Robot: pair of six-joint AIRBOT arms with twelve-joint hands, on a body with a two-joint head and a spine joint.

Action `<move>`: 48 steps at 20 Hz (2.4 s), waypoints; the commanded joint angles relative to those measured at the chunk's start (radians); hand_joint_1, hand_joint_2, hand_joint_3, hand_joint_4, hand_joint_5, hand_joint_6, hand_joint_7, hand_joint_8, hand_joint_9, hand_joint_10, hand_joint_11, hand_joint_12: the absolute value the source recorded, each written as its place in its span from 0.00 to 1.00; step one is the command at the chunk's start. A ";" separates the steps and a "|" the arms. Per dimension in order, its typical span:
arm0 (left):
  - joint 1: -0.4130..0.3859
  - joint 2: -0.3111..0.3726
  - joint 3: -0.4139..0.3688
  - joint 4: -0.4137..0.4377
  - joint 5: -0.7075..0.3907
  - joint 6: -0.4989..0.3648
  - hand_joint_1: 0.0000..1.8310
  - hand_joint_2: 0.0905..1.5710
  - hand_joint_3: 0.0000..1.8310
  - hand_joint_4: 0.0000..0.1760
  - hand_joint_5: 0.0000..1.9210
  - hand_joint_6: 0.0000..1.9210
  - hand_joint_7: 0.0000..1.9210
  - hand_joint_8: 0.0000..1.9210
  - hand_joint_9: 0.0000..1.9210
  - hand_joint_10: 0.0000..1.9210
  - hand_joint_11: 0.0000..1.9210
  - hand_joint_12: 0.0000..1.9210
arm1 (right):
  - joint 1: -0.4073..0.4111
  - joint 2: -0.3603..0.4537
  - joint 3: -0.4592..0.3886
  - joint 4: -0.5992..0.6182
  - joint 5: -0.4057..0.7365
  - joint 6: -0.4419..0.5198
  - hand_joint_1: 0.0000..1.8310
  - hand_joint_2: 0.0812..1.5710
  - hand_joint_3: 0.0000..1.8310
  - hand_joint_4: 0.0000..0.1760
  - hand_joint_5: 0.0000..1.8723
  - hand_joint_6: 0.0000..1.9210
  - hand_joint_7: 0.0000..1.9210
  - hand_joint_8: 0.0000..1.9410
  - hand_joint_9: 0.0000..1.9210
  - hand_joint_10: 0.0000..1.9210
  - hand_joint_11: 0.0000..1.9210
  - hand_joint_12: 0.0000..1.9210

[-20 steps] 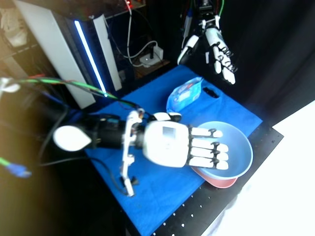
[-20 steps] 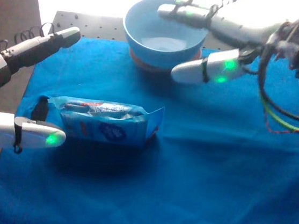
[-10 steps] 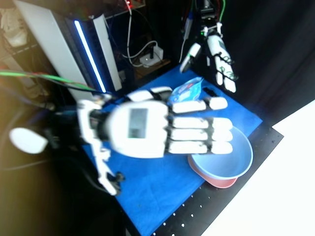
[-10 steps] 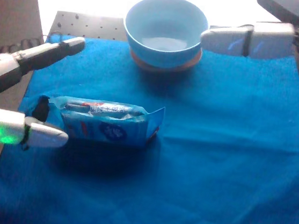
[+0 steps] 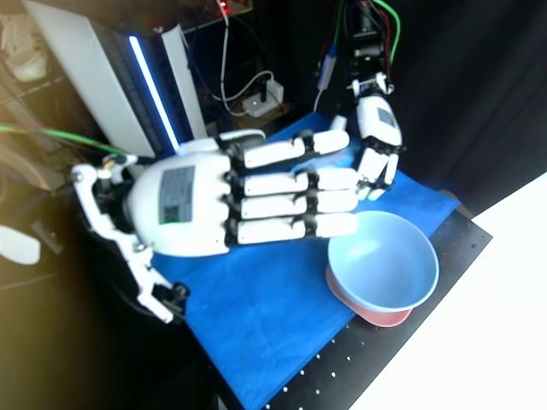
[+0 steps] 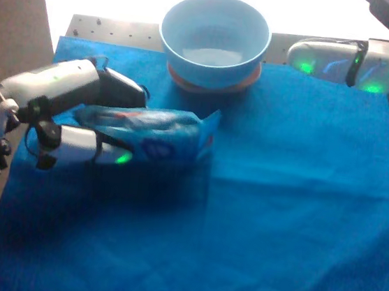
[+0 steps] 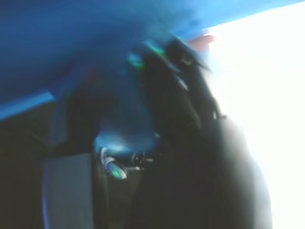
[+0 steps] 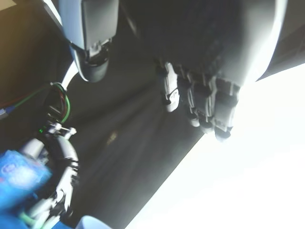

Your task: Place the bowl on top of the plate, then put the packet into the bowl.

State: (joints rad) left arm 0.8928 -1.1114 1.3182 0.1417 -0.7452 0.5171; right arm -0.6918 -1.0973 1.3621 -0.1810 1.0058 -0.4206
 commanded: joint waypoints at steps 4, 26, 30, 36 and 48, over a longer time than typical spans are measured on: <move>-0.050 0.018 -0.002 -0.002 -0.136 -0.011 0.66 0.71 0.00 0.00 0.46 0.54 0.49 0.60 0.51 0.44 0.43 0.69 | -0.038 0.013 -0.001 0.099 0.151 0.005 0.11 0.72 0.01 0.86 0.01 0.00 0.00 0.00 0.00 0.00 0.00 0.00; -0.567 -0.159 0.272 0.076 0.112 0.117 0.76 0.66 0.00 0.00 0.46 0.50 0.58 0.36 0.58 0.51 0.56 0.50 | -0.079 -0.004 -0.001 0.165 0.185 0.005 0.09 0.81 0.01 0.70 0.04 0.00 0.00 0.00 0.00 0.00 0.00 0.00; -0.563 -0.249 0.361 0.075 0.212 0.117 0.68 0.69 0.00 0.00 0.48 0.49 0.56 0.51 0.57 0.36 0.49 0.61 | -0.081 -0.022 0.003 0.179 0.196 0.005 0.08 0.82 0.00 0.67 0.04 0.00 0.00 0.00 0.00 0.00 0.00 0.00; -0.518 -0.297 0.415 0.060 0.277 0.117 0.50 0.58 0.00 0.77 0.19 0.01 0.19 0.01 0.19 0.01 0.03 0.37 | -0.086 -0.032 0.004 0.181 0.201 0.005 0.14 0.85 0.00 0.64 0.02 0.00 0.00 0.00 0.00 0.00 0.00 0.00; -0.440 -0.224 0.321 0.022 0.173 0.121 0.38 0.53 0.00 1.00 0.00 0.00 0.00 0.00 0.00 0.00 0.00 0.00 | -0.125 -0.025 -0.004 0.203 0.257 0.005 0.18 0.84 0.00 0.87 0.01 0.00 0.00 0.00 0.00 0.00 0.00 0.00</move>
State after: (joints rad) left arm 0.4625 -1.3300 1.6241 0.1829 -0.4454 0.6388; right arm -0.8288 -1.1229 1.3548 0.0013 1.1271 -0.4206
